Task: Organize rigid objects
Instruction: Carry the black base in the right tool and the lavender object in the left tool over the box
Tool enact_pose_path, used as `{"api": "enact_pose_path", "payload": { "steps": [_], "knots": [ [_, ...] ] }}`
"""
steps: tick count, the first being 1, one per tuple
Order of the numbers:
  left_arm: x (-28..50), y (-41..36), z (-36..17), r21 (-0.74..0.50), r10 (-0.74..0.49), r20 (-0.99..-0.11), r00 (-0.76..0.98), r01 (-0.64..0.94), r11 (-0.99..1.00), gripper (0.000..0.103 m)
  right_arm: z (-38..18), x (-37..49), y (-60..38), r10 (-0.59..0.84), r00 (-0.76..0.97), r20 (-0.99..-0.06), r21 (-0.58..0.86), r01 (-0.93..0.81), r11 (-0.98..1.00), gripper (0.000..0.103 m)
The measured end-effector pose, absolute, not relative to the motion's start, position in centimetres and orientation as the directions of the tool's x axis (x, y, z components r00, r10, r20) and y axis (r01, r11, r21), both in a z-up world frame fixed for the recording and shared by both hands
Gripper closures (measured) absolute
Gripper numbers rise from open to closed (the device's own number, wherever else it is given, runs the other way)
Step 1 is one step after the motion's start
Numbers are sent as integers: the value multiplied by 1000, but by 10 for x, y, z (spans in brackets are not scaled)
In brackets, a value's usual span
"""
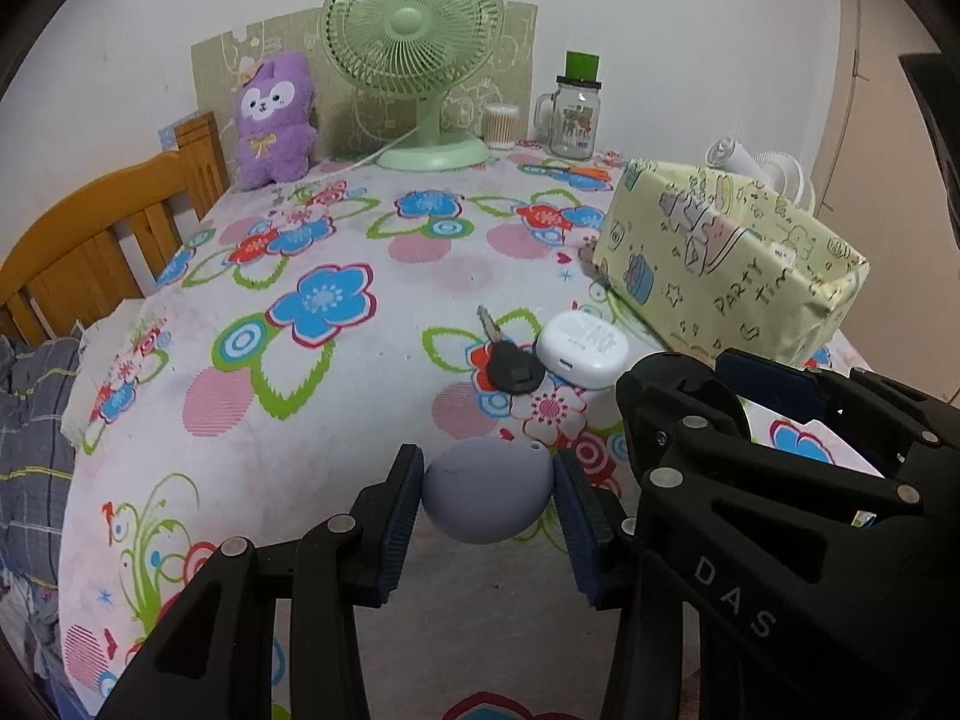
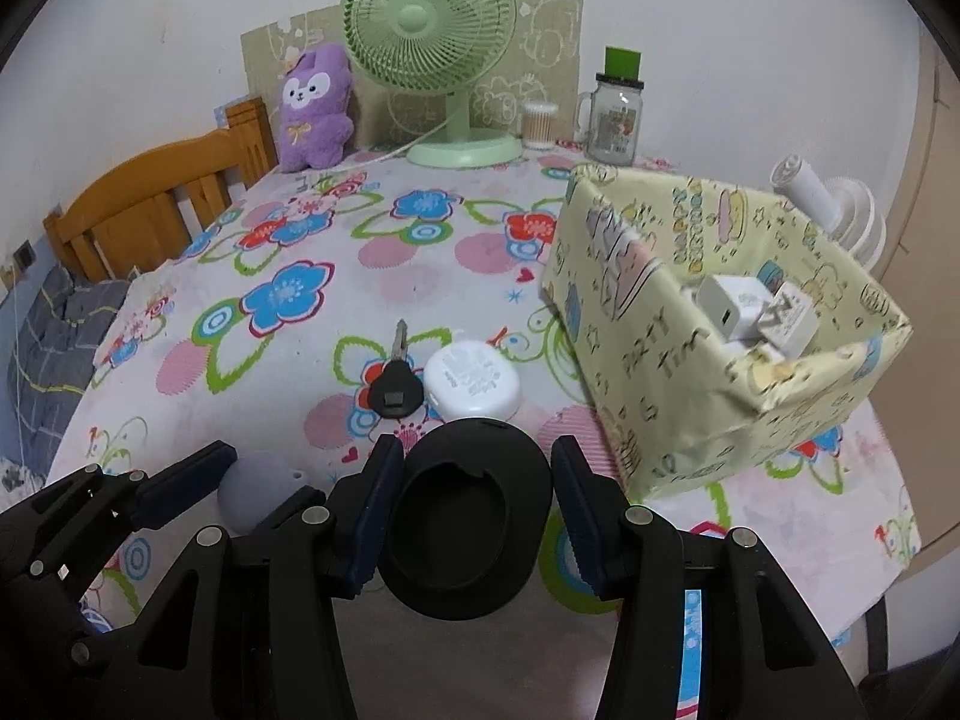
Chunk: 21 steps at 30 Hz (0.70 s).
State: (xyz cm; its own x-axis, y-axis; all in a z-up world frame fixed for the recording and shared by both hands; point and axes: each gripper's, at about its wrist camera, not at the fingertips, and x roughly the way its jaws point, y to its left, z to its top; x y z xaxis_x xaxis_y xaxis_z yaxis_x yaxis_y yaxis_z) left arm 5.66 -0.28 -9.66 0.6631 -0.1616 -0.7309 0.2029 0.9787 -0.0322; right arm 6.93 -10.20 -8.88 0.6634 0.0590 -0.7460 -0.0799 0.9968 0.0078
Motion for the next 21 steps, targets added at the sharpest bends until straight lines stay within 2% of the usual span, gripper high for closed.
{"api": "enact_pose_path", "payload": {
  "steps": [21],
  "knots": [
    [51,-14,-40,5,-144,-672,726,199,980,58,-29,64,-114,77,726,-684,15,-92,996,49]
  ]
}}
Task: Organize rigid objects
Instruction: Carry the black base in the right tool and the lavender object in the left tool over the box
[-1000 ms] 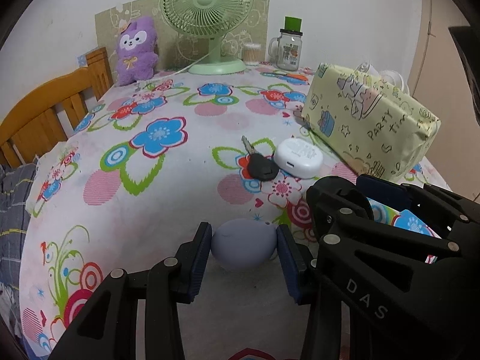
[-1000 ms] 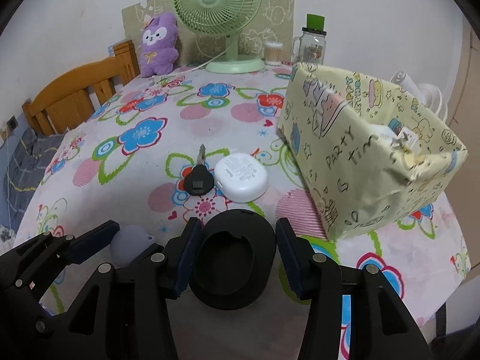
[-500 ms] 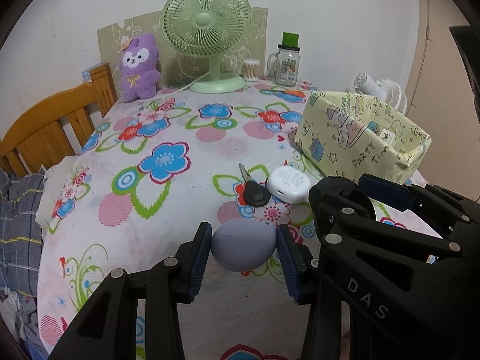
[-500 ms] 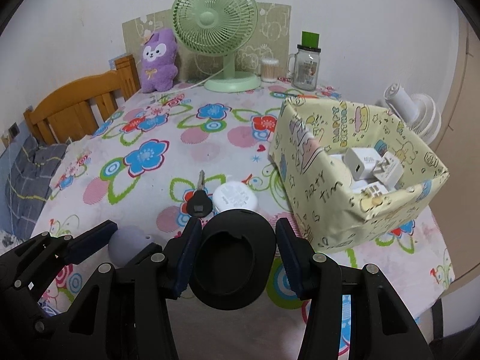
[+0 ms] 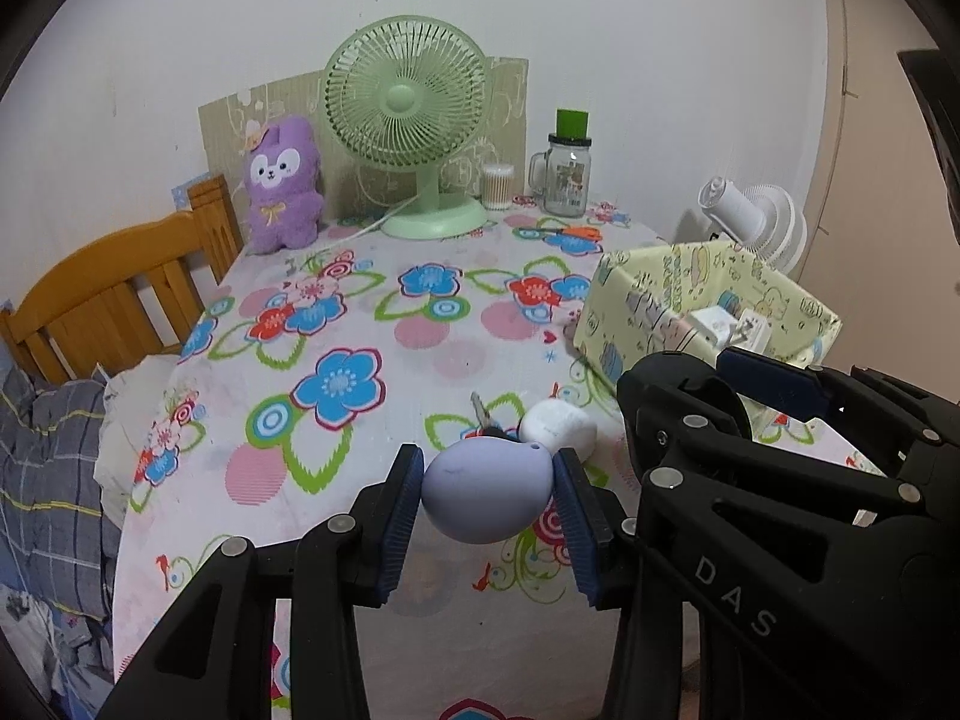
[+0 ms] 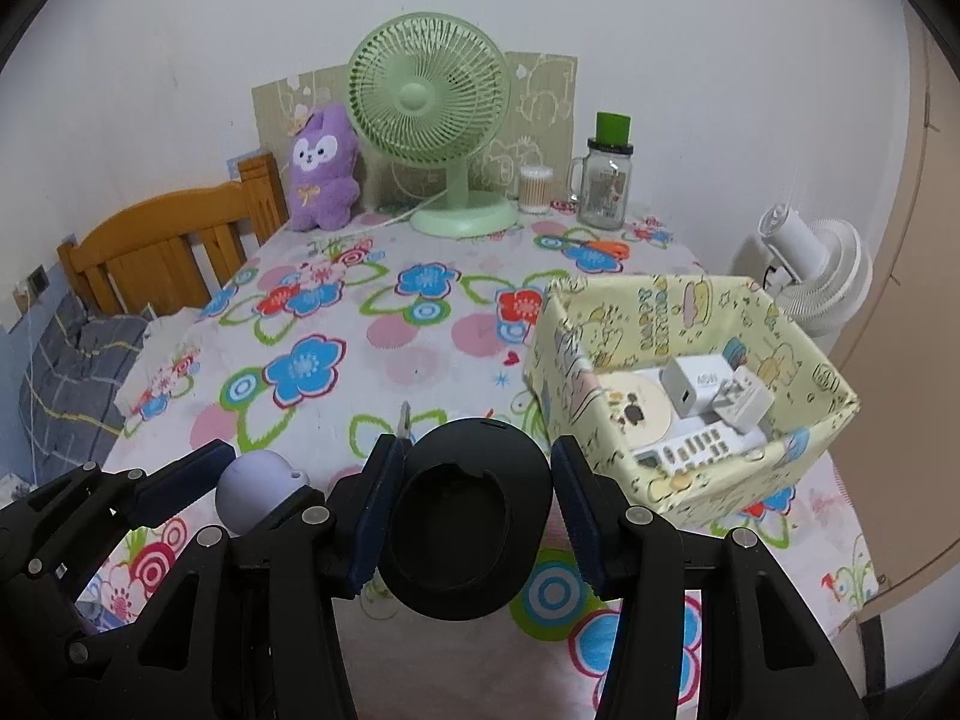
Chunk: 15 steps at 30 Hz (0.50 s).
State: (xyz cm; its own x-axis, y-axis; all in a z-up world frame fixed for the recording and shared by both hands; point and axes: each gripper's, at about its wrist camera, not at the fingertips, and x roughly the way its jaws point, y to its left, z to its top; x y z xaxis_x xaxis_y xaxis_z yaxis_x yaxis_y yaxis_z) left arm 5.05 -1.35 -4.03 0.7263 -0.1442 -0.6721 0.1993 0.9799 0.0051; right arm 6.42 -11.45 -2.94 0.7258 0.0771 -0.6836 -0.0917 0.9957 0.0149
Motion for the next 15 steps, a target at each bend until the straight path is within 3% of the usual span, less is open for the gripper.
{"api": "enact_pose_path", "payload": {
  "steps": [15],
  "knots": [
    [57,-32,-17,15,-142,-646,750,199,980,58,-3,70,-133,74,750,-657,9,-90,996,49]
  ]
}}
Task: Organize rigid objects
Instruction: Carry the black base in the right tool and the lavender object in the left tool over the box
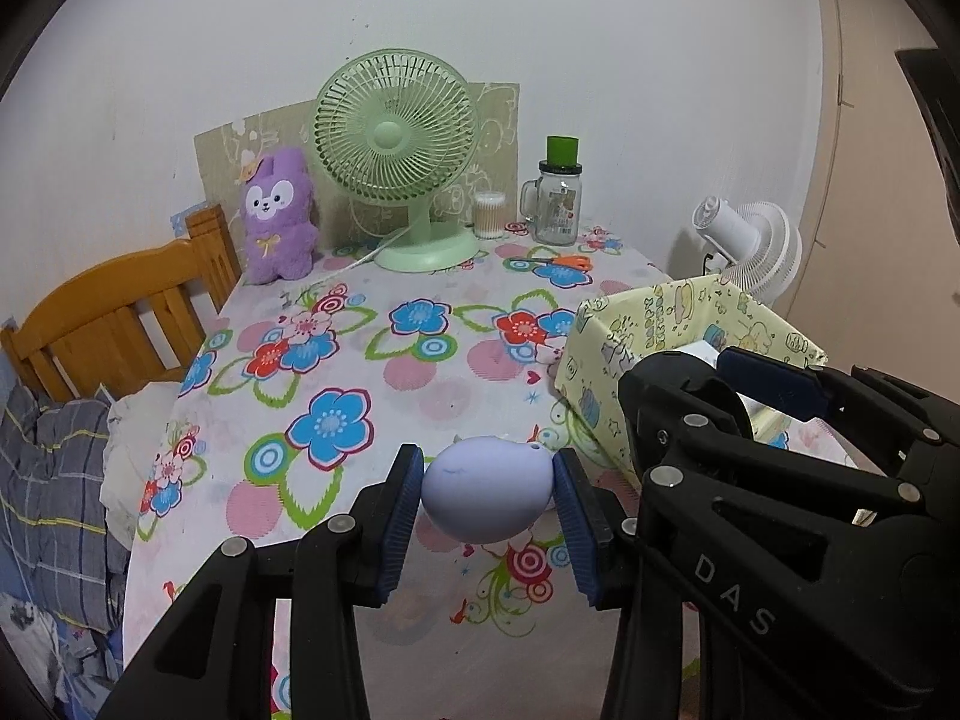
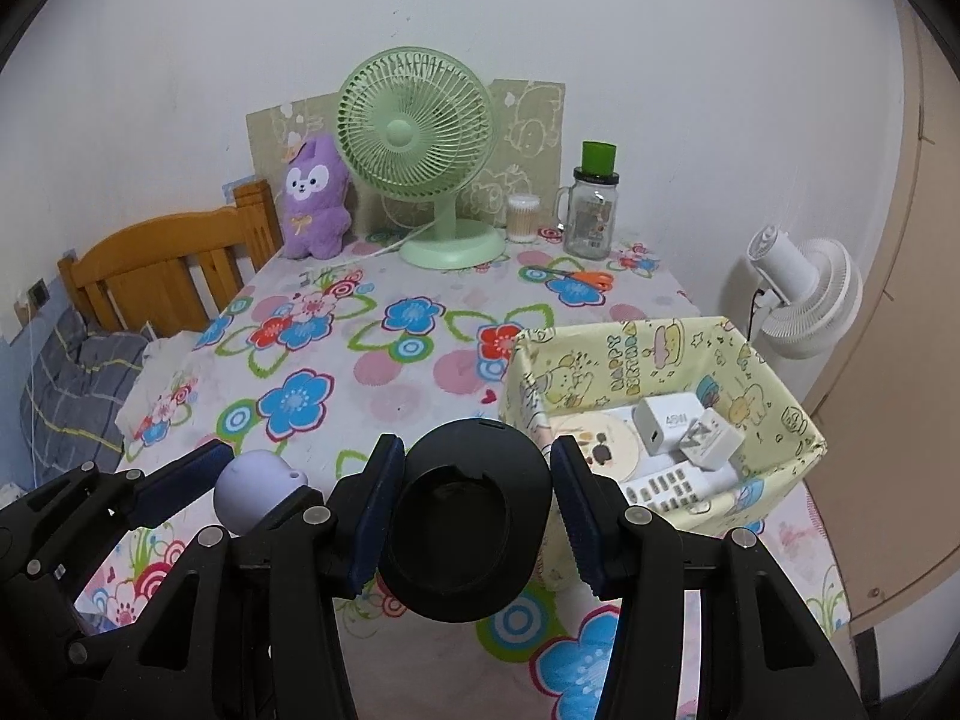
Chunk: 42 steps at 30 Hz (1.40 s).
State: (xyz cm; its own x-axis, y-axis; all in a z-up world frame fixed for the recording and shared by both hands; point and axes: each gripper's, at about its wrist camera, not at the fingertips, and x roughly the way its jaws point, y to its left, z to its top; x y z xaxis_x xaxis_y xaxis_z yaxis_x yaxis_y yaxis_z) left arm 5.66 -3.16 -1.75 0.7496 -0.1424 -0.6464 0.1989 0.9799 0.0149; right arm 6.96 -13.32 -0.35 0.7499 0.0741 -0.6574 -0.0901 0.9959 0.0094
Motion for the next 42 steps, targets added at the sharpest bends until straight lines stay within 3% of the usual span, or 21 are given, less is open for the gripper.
{"api": "enact_pose_path", "payload": {
  "steps": [42],
  "knots": [
    [124,-140,-13,33,-188,-655,732,276,961,58,-3,127,-247,-1,749,-662,43,40,998,50]
  ]
}}
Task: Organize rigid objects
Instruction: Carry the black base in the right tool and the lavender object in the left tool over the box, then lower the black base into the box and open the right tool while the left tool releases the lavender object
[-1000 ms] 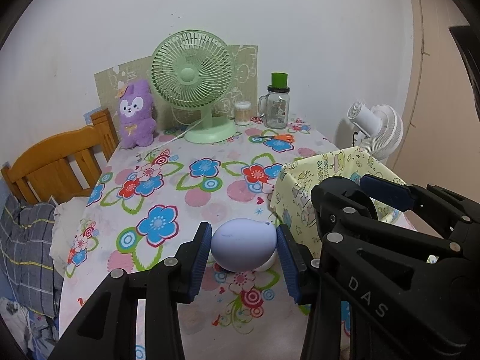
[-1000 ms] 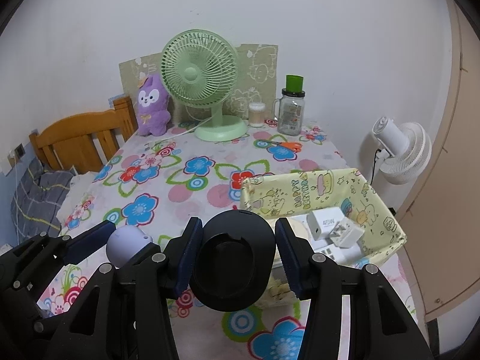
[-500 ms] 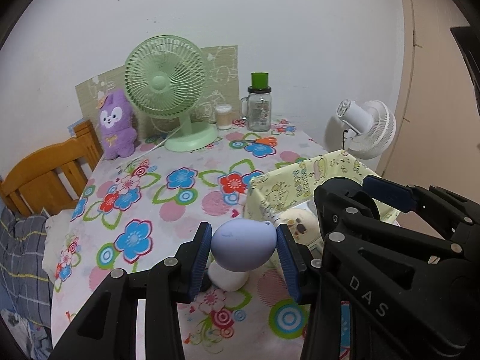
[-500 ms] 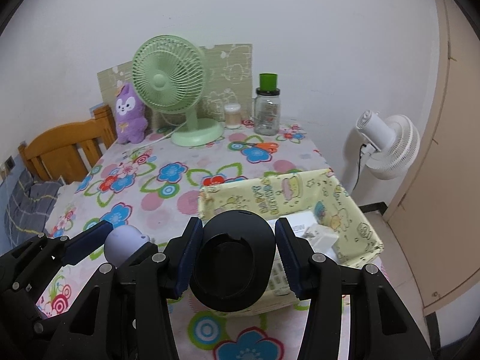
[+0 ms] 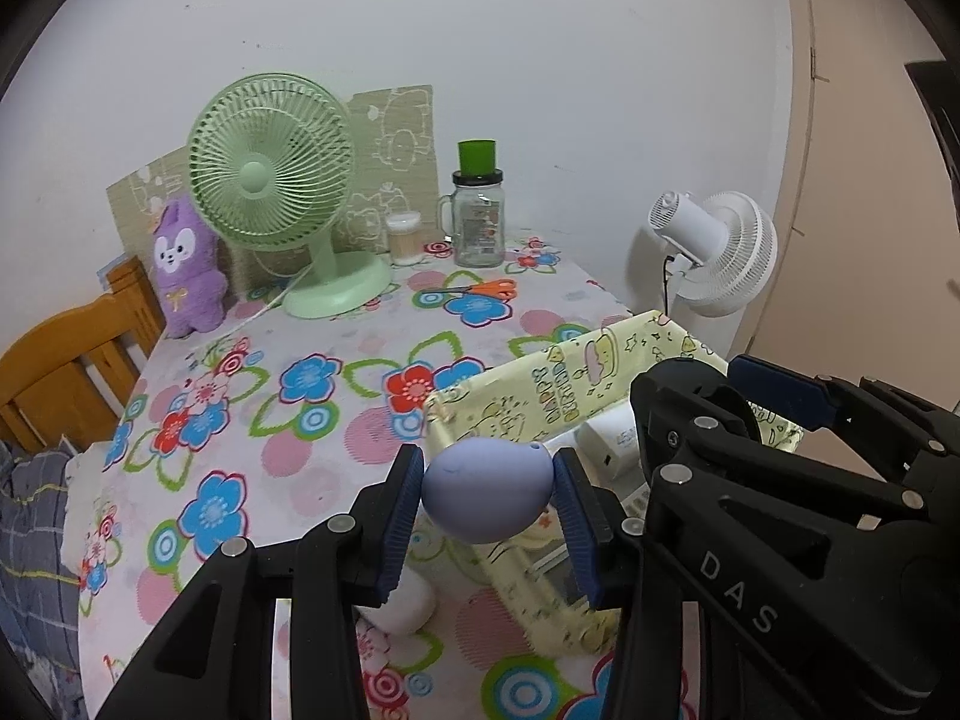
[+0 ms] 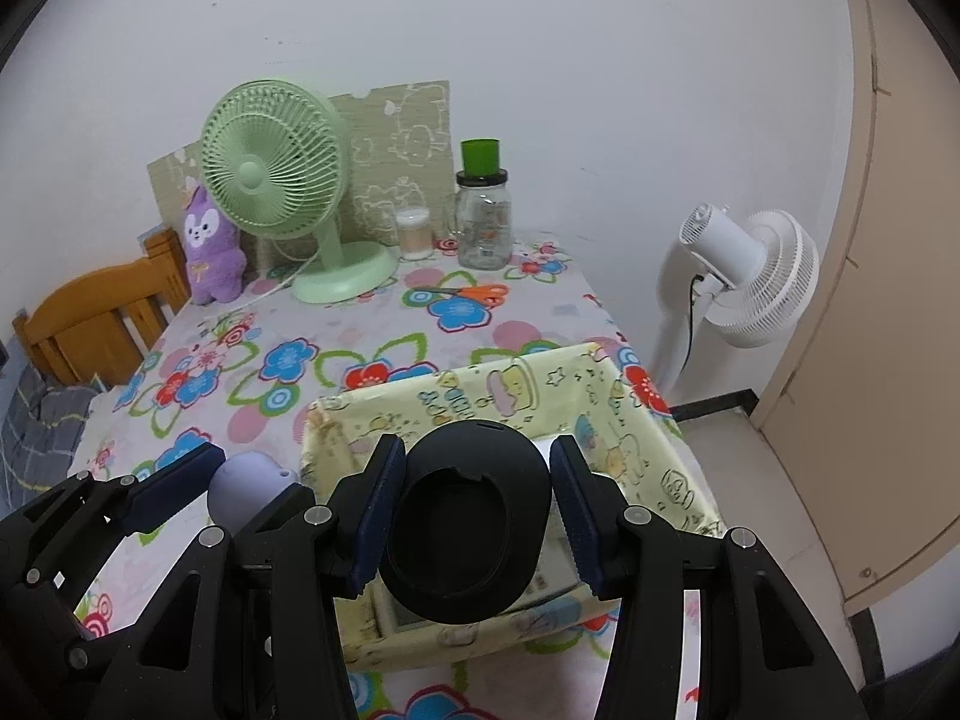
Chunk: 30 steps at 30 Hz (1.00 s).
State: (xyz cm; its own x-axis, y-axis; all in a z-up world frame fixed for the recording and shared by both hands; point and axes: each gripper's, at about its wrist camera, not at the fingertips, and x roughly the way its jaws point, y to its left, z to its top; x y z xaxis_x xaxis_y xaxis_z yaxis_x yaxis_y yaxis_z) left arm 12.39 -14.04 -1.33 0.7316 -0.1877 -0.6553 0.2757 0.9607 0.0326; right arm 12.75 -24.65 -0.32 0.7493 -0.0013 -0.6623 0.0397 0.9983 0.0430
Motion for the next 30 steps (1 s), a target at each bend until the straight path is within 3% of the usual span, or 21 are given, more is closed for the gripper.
{"api": "enact_pose_path", "payload": {
  "steps": [27,30],
  "knots": [
    [177,-179,-57,30,-185,-734,653,302,953,57,-54,182,-287,16,660,-751,97,86,992,49],
    [177,-183,-59,19,-204,-736,645,321,947,43,-58,185,-290,17,651,-759,108,100,989,49]
  ]
}}
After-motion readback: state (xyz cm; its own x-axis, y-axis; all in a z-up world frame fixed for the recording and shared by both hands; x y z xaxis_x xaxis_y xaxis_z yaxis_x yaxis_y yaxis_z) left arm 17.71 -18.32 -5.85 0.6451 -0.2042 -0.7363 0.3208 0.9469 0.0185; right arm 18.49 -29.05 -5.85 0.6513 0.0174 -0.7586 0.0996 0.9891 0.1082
